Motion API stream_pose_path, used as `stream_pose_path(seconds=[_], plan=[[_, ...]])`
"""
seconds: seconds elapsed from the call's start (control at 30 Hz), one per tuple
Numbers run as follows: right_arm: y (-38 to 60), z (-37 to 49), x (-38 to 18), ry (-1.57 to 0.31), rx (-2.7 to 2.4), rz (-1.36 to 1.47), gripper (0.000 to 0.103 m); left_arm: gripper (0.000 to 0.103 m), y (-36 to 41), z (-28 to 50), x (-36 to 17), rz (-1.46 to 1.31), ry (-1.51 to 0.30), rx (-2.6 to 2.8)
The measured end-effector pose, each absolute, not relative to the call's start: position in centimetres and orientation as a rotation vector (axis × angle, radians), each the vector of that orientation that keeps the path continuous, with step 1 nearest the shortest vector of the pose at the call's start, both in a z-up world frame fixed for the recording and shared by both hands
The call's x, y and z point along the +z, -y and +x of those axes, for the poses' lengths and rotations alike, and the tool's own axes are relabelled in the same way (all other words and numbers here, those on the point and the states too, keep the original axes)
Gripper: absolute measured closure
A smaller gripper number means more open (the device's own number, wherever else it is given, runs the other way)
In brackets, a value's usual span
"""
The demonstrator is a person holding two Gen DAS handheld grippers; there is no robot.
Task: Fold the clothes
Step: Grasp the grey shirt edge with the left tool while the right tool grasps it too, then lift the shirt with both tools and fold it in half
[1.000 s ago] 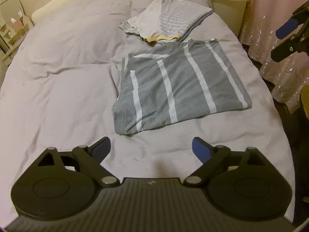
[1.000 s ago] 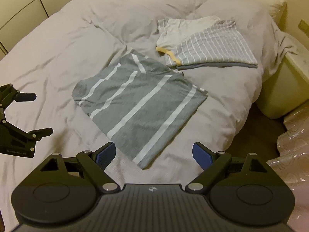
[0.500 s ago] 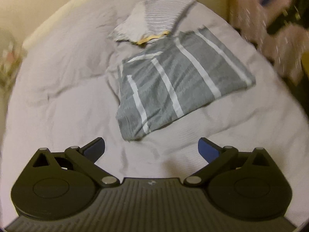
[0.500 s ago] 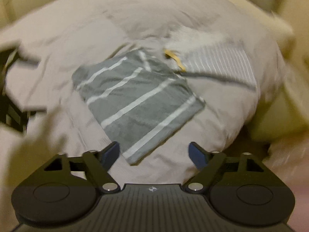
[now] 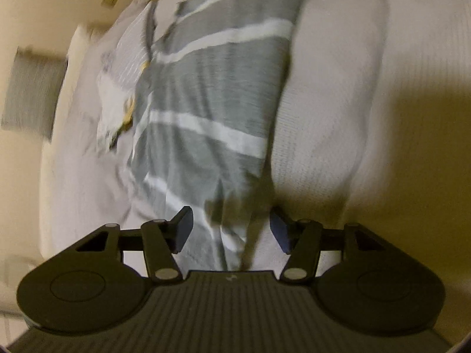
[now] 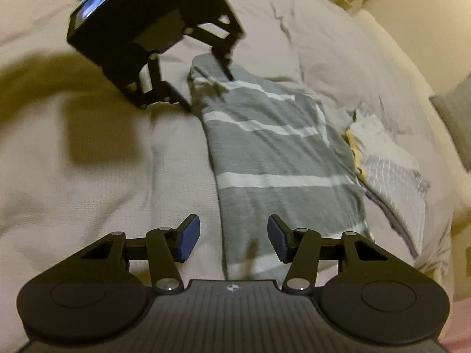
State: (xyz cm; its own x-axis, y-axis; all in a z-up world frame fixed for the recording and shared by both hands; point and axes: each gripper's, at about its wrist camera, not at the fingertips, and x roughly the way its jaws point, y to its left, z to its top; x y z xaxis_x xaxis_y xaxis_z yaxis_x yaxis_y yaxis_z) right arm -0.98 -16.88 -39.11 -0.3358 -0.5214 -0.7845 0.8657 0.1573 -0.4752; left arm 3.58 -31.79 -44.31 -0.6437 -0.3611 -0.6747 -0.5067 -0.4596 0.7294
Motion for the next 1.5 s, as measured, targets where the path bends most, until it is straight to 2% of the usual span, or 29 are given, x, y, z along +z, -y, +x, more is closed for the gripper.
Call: stream_pose_path(seconds=[0.07, 0.23, 0.33, 0.4, 0.47, 0.57, 0.87, 1.1, 1.23, 1.5], plan=[[17.1, -1.2, -40.2, -1.258, -1.532, 0.363, 0.057, 0.049, 32.8, 3.2, -44.8, -1.262, -1.617, 2.282], [17.1, -2.3, -42.1, -1.344, -1.563, 0.314, 0.057, 0.051, 34.9, 2.6, -45.6, -1.263, -1.675, 2.284], [16.4, -3.1, -42.3, -1.373, -1.563, 0.275, 0.065, 0.060, 34.9, 2.5, -45.9, -1.252, -1.711, 2.234], [16.1, -3.4, -42.2, -1.387, -1.551, 0.258, 0.073, 0.071, 34.8, 2.3, -45.7, -1.266, -1.717, 2.222], [16.0, -3.7, -41.8, -1.392, -1.527, 0.258, 0.103, 0.091, 34.7, 2.1, -45.5, -1.291, -1.715, 2.211], [16.0, -4.3, -40.4, -1.375, -1.499, 0.296, 0.102, 0.098, 34.5, 2.0, -44.5, -1.326, -1.701, 2.212], [15.2, -8.5, -31.1, -1.333, -1.518, 0.233, 0.102, 0.099, 33.0, 0.8, -36.7, -1.348, -1.593, 2.354], [15.5, -13.7, -25.0, -1.309, -1.498, 0.147, 0.103, 0.099, 32.3, -3.3, -29.3, -1.416, -1.479, 2.535], [16.5, -18.5, -21.8, -1.273, -1.493, 0.085, 0.103, 0.099, 32.9, -7.4, -25.5, -1.464, -1.457, 2.611], [22.1, -33.0, -16.7, -1.196, -1.494, -0.075, 0.103, 0.099, 35.3, -19.8, -19.8, -1.538, -1.541, 2.732]])
